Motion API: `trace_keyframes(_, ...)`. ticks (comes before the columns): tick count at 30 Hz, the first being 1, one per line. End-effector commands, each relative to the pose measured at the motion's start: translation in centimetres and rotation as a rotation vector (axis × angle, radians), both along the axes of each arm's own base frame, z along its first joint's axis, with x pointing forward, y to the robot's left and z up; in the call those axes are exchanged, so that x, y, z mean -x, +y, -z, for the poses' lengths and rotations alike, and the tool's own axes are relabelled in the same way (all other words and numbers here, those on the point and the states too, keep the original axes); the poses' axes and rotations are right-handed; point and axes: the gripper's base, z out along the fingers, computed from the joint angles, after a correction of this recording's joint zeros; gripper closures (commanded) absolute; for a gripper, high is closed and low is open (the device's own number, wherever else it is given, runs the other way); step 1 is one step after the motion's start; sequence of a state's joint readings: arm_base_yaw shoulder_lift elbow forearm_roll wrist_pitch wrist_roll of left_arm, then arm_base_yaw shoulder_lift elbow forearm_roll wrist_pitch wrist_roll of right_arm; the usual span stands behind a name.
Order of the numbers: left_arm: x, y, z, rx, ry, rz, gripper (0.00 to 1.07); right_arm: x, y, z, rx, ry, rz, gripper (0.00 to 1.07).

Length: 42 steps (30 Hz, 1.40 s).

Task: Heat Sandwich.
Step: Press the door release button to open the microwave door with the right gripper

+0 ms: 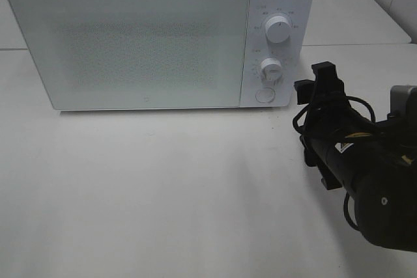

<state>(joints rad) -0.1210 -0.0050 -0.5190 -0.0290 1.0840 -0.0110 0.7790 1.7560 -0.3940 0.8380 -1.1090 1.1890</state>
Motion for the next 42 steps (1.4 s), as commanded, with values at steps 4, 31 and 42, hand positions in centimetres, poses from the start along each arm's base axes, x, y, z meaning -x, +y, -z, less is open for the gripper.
trace_keyframes(4, 0.3, 0.0, 0.0, 0.013, -0.034, -0.003, 0.07, 0.2, 0.4, 0.5, -0.171, 0.077, 0.045, 0.85)
trace_keyframes(31, 0.3, 0.0, 0.0, 0.013, -0.034, -0.003, 0.07, -3.2, 0.7, 1.2, -0.107, 0.125, -0.031, 1.07)
trace_keyframes(42, 0.3, 0.0, 0.0, 0.013, -0.034, -0.003, 0.07, -6.4, 2.2, 2.2, -0.117, 0.125, -0.029, 1.07)
